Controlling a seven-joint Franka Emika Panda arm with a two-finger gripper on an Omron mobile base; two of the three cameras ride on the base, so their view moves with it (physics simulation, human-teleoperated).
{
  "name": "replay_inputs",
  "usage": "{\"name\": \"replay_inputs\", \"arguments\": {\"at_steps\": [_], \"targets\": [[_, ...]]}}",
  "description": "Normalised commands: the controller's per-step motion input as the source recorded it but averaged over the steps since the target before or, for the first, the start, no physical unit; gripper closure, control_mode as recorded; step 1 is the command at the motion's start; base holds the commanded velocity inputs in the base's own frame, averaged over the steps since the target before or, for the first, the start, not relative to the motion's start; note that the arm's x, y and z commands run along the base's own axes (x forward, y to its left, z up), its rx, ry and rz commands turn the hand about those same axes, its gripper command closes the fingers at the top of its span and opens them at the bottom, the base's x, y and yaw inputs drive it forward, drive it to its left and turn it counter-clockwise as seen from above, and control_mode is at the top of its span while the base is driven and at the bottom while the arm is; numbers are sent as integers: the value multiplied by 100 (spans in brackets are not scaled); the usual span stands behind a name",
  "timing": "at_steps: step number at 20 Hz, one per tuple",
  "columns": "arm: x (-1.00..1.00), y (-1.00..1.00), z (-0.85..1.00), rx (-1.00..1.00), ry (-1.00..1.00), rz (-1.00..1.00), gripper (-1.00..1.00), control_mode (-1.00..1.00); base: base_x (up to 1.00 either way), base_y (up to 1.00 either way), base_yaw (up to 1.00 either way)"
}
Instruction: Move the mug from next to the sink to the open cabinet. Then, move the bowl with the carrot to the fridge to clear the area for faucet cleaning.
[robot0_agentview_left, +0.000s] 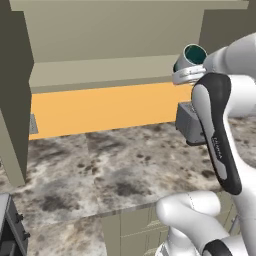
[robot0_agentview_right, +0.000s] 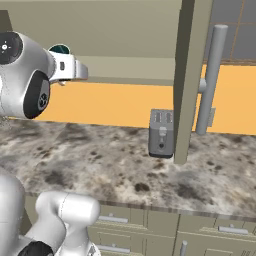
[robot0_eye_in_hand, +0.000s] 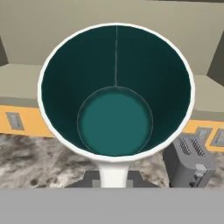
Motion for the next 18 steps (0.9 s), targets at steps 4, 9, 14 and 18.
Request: {"name": "replay_inputs", "arguments": {"at_steps": [4,9,14,18], "targets": [[100,0,-2,0,5,-4,100,-100,0,0,0],[78,0,-41,0,12,-1,100,-100,0,0,0],[90,-2,-7,0,1,-1,100,-100,0,0,0],[78,0,20,0,0,-5,100,-100,0,0,0]]}}
